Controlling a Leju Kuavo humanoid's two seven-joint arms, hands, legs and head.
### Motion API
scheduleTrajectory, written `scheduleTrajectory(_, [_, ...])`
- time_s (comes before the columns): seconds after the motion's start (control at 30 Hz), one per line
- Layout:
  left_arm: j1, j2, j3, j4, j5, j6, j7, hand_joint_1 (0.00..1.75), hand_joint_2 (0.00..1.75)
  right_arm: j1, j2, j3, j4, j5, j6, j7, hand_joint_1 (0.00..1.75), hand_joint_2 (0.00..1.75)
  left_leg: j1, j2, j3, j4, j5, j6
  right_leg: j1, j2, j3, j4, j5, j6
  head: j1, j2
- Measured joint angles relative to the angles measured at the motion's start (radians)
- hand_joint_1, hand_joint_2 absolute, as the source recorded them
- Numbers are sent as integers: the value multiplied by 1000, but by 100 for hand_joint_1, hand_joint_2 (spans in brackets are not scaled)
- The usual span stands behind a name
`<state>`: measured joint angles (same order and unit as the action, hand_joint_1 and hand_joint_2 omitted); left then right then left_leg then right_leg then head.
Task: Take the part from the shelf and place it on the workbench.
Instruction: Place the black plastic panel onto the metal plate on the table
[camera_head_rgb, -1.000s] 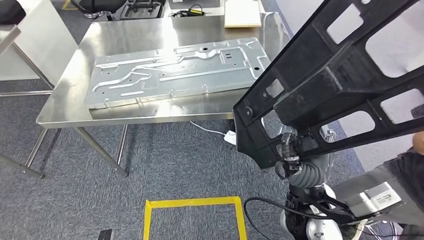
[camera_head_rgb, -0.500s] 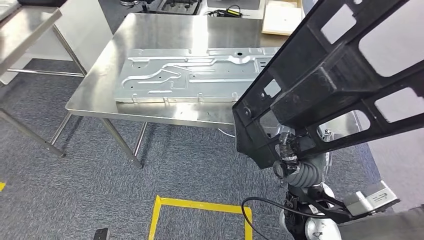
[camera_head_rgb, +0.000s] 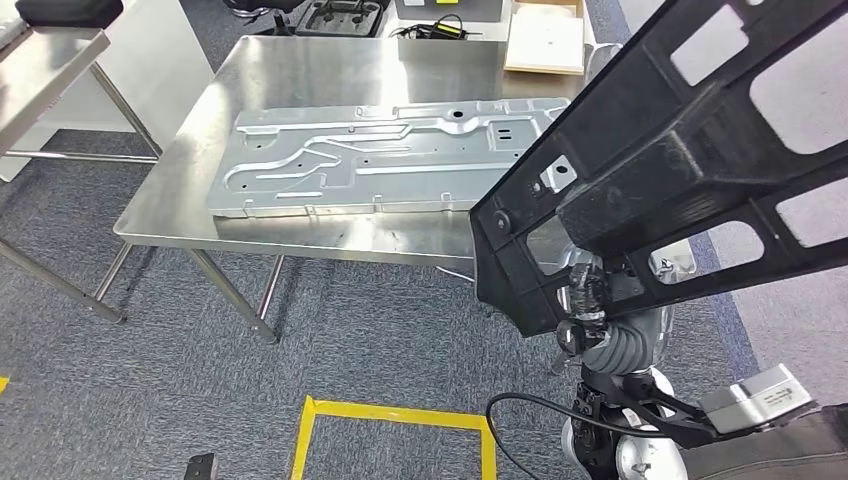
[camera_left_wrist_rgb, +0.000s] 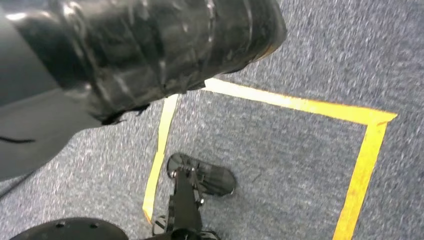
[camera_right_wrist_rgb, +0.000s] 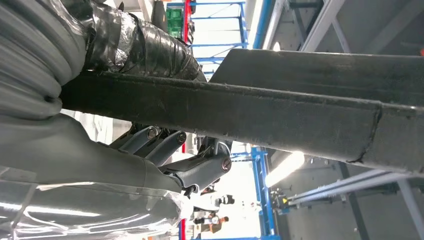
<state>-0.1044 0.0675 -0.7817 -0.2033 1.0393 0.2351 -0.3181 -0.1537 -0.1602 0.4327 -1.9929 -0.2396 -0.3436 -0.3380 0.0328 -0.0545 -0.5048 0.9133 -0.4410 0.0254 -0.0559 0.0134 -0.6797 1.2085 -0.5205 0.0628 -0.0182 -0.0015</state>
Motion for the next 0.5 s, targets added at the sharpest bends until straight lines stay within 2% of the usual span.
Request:
scheduleTrajectory(0.03, [1,0,0,0,0,0,0,0,0,0,0,0,0,0,1,0,175,175,9,-1,-1,16,-13,-14,-12,0,22,-54,33,15,0,0])
scheduleTrajectory(0.07, [1,4,0,1,0,-1,0,0,0,0,0,0,1,0,1,-1,175,175,15,-4,-8,36,-28,-30,-19,6,43,-96,52,29,2,0])
scheduleTrajectory(0.1, [1,7,0,1,0,-1,0,0,0,1,0,0,2,0,2,-2,175,175,20,-6,-18,63,-47,-45,-24,12,57,-126,59,29,4,0])
scheduleTrajectory(0.13, [0,10,0,2,0,-1,0,0,0,3,0,0,2,0,3,-3,175,175,21,-7,-29,85,-61,-56,-23,18,61,-133,53,19,3,0])
scheduleTrajectory(0.17, [0,12,0,2,0,-2,-1,0,0,5,1,0,3,-1,3,-4,175,175,22,-8,-39,98,-69,-64,-18,22,56,-119,39,2,1,0])
scheduleTrajectory(0.2, [0,11,0,2,0,-3,-1,0,0,5,1,0,2,-1,3,-4,175,175,24,-9,-43,106,-74,-67,-14,21,54,-114,34,-20,-2,0])
scheduleTrajectory(0.23, [0,9,0,2,0,-4,-1,0,0,5,1,0,2,-2,3,-4,175,175,28,-7,-42,107,-74,-68,-9,19,54,-109,29,-32,-6,0])
scheduleTrajectory(0.3, [-1,7,0,2,0,-7,-1,0,0,3,2,0,1,-1,4,-5,175,175,30,18,-59,150,-89,-63,2,15,64,-109,21,-49,-12,0])
scheduleTrajectory(0.33, [-3,6,0,2,0,-8,-1,0,0,3,2,0,1,-1,5,-6,175,175,27,33,-87,204,-107,-56,9,11,72,-111,17,-56,-15,0])
scheduleTrajectory(0.4, [-4,5,0,2,0,-8,-1,0,0,3,2,0,0,-1,7,-7,175,175,11,48,-179,352,-150,-35,24,3,87,-116,8,-66,-17,0])
scheduleTrajectory(0.43, [-4,5,0,2,0,-8,-2,0,0,4,2,0,0,-1,9,-7,175,175,0,49,-224,411,-159,-24,31,-1,94,-117,2,-71,-17,0])
scheduleTrajectory(0.47, [-3,5,0,2,0,-8,-2,0,0,4,2,0,0,0,12,-7,175,175,-13,49,-253,436,-147,-12,38,-3,103,-118,-6,-75,-17,0])
scheduleTrajectory(0.5, [-2,5,0,2,1,-7,-2,0,0,4,2,0,0,0,13,-7,175,175,-27,49,-262,421,-115,1,42,-4,114,-119,-14,-79,-17,0])
